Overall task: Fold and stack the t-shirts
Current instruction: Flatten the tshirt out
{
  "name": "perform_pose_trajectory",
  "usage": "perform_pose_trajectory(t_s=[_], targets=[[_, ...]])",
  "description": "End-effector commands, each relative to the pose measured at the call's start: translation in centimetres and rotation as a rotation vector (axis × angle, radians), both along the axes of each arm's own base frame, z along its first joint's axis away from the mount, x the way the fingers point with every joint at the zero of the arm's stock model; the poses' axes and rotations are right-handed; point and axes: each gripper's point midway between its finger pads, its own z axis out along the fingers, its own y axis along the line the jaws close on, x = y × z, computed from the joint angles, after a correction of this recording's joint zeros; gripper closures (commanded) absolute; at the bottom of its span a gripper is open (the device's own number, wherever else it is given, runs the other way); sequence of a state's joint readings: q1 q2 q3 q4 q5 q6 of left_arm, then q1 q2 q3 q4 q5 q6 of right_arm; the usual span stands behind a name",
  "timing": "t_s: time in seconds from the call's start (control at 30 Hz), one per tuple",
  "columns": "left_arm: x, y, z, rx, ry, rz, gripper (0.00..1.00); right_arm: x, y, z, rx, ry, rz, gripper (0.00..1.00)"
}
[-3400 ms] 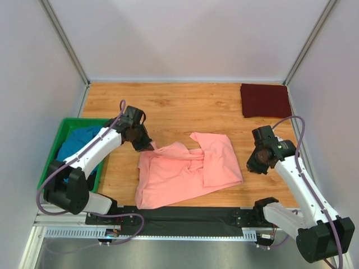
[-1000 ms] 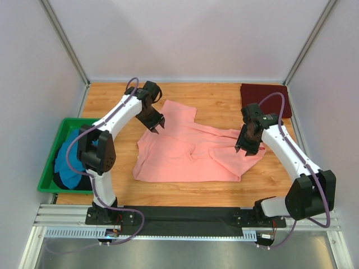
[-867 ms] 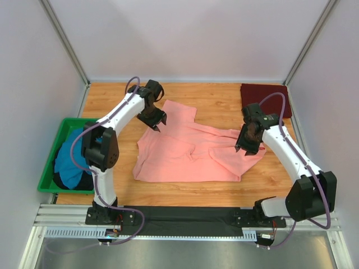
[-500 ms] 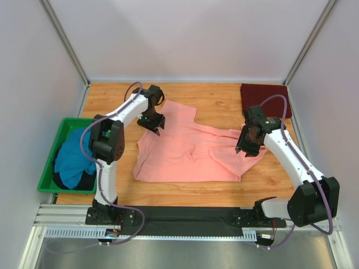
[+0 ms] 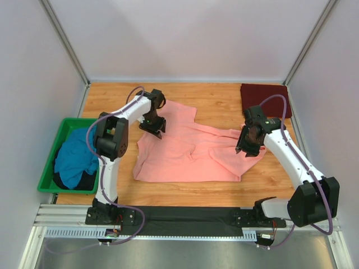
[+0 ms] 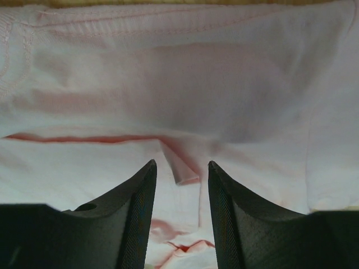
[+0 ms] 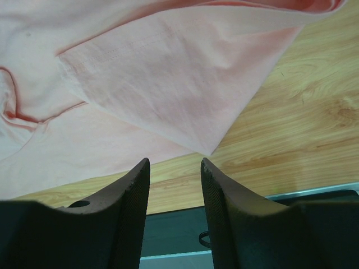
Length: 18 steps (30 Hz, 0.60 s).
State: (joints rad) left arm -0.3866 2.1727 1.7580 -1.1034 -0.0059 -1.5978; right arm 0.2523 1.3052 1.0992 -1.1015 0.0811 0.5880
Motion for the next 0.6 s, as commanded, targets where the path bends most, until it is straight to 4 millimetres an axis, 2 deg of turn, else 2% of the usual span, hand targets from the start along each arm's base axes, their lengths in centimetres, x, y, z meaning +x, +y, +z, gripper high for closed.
perform_pose_trajectory(t_s=[0.0, 0.13, 0.23, 0.27, 0.33, 0.37, 0.47, 0.57], targets=[[0.5, -0.5, -0.2, -0.017, 0.004, 0.035, 0.51, 0.6, -0.1, 0.8, -0.007, -0.051, 0.018, 0.57], [0.5, -1.2, -0.8, -0.044, 0.014, 0.020, 0.53, 0.6, -0.2, 0.7, -0.013, -0.051, 0.018, 0.56], [0.7, -1.4, -0.7, -0.047, 0.000, 0.009, 0.63, 0.8, 0.0, 0.4, -0.016, -0.052, 0.041, 0.56], [0.7, -1.3, -0.3, -0.048, -0.008, -0.002, 0.74, 1.1, 0.3, 0.0, -0.012, -0.050, 0.054, 0.56], [0.8, -1.4, 0.3, -0.055, -0.027, -0.019, 0.88, 1.6, 1.4, 0.0, -0.007, -0.053, 0.093, 0.56], [0.8, -1.3, 0.6, -0.053, -0.036, -0.027, 1.00, 2.1, 1.9, -0.3, -0.008, -0.056, 0.108, 0.56], [0.2, -0.6, 1.6, -0.037, -0.061, -0.057, 1.00, 3.5, 4.4, -0.2, -0.014, -0.096, 0.149, 0.55], [-1.0, 0.2, 2.6, -0.031, -0.074, -0.082, 1.00, 4.6, 7.1, -1.0, -0.012, -0.090, 0.181, 0.55]])
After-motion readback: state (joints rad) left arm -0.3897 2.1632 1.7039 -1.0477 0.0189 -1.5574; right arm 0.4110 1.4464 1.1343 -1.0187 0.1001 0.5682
